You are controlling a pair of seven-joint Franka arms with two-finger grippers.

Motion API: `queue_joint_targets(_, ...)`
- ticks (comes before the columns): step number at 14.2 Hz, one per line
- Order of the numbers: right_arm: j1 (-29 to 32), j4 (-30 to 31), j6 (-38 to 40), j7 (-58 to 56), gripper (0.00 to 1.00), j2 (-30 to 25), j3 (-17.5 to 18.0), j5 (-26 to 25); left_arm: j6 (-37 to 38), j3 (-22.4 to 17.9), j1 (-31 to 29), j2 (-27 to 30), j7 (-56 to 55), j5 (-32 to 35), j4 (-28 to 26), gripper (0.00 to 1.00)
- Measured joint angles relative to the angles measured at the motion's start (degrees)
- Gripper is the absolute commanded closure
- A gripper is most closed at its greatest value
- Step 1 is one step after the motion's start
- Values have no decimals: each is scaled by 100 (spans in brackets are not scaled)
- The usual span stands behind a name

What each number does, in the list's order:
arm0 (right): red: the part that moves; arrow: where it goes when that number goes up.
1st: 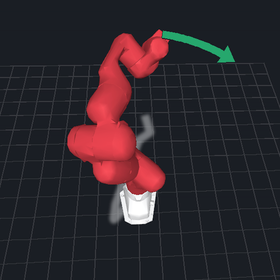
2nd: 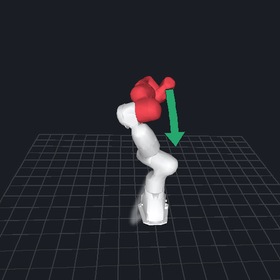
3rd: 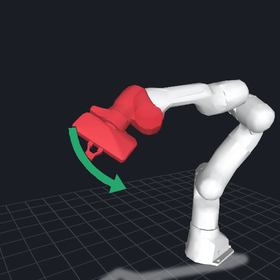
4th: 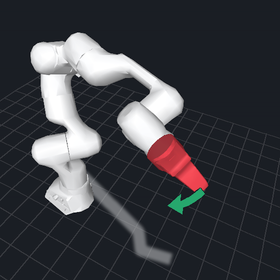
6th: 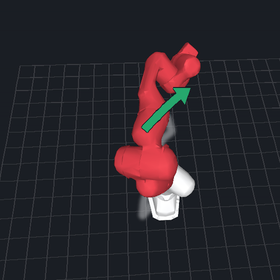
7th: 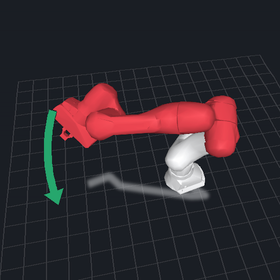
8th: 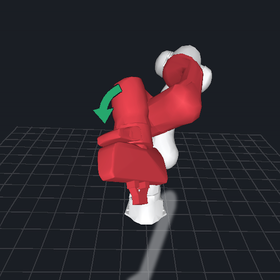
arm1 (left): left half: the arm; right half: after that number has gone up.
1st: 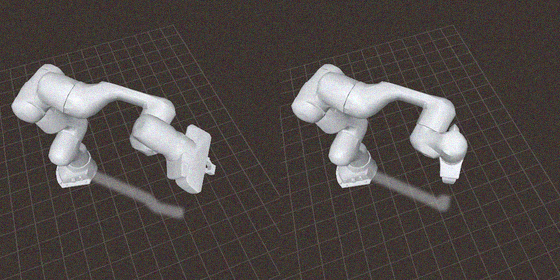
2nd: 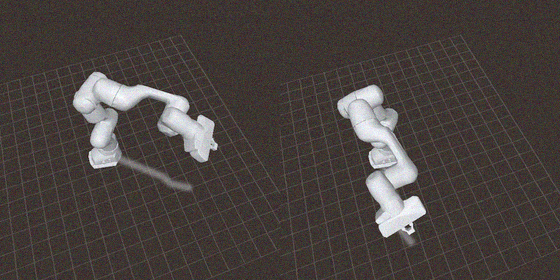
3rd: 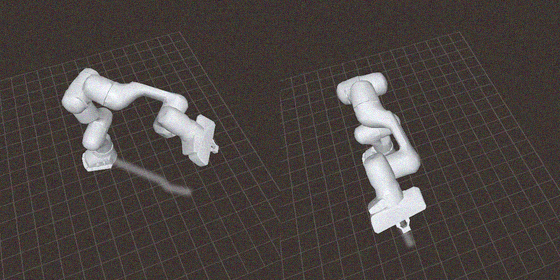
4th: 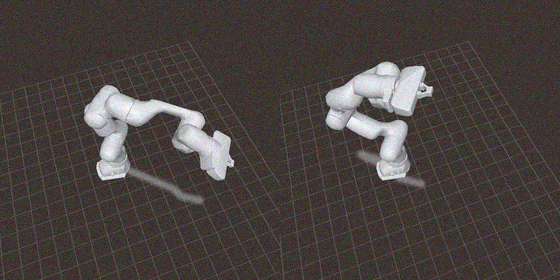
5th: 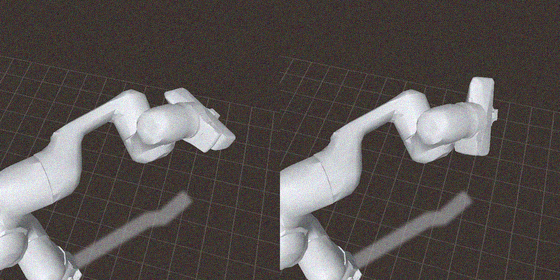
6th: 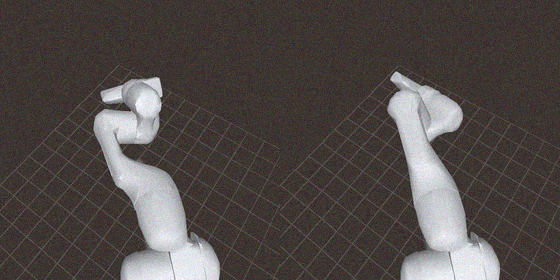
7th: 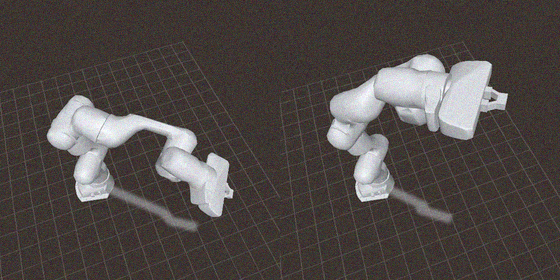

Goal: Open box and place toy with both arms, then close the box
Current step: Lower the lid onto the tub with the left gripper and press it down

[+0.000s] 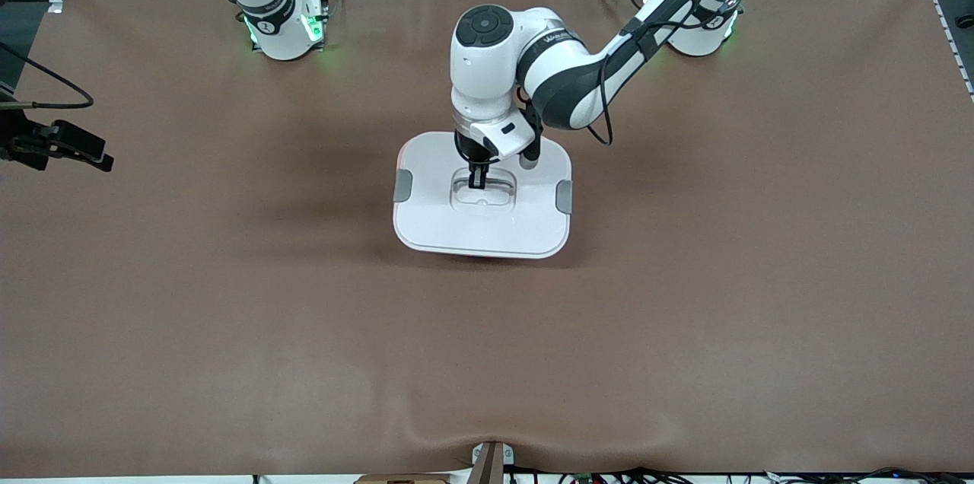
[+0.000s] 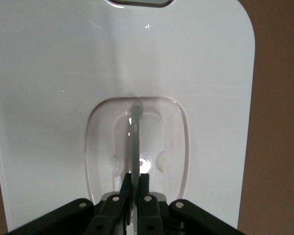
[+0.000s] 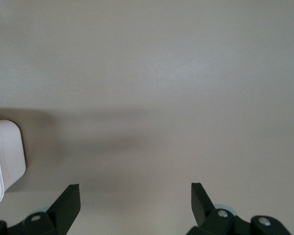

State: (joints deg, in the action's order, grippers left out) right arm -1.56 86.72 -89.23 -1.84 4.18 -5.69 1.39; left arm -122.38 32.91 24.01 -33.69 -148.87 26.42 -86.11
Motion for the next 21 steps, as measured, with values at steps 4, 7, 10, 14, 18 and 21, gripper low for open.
queue_joint_targets(4,-3,-2,27,10,0,0,27,0,0,0,58,-18,8,0,-1,100)
queue_joint_targets(7,0,-2,57,12,0,0,23,0,0,-3,145,-63,7,0,-1,100)
queue_joint_targets(10,7,-2,68,14,0,0,12,0,0,-13,236,-105,7,1,-1,100)
queue_joint_targets(14,11,-2,102,14,0,0,5,0,0,-51,229,-105,7,46,2,100)
queue_joint_targets(18,18,-14,138,14,0,0,2,0,-1,-111,183,-105,7,140,21,100)
queue_joint_targets(21,18,-55,138,14,0,0,12,0,-1,-111,209,-107,-24,140,16,100)
